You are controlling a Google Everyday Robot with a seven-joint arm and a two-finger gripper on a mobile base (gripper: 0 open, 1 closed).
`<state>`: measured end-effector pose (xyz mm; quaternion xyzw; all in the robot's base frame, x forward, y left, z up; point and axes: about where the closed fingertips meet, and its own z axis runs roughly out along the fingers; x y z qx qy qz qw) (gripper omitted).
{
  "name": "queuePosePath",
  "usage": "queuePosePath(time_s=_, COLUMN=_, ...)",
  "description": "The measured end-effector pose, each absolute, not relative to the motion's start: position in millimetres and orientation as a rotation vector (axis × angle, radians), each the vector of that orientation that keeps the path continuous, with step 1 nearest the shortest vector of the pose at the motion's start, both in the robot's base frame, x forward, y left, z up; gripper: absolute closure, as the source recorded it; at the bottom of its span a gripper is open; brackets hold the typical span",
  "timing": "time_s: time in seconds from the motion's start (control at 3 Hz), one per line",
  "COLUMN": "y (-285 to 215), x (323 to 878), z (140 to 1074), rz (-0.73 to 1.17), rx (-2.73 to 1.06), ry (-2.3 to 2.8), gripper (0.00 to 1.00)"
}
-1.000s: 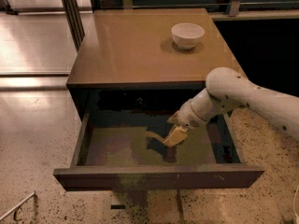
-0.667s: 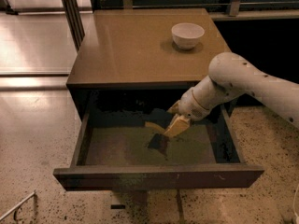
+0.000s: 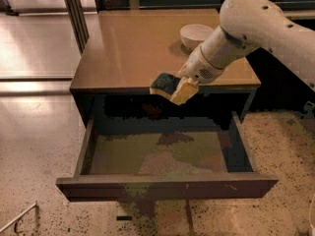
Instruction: Pick sponge from top drawer and place on counter
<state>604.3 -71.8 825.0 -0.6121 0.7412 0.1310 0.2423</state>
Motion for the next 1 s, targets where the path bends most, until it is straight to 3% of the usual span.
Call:
queuePosePath(time_s=0.33, y=-63.4, x=627.3, z=886.7, rz=0.243, rx=-1.645, ry=2.004, gripper=1.0)
queuePosePath(time_s=1.0, y=-54.8, x=635.9, z=884.8, rz=0.261, rx=-1.643, ry=2.03, gripper=1.0)
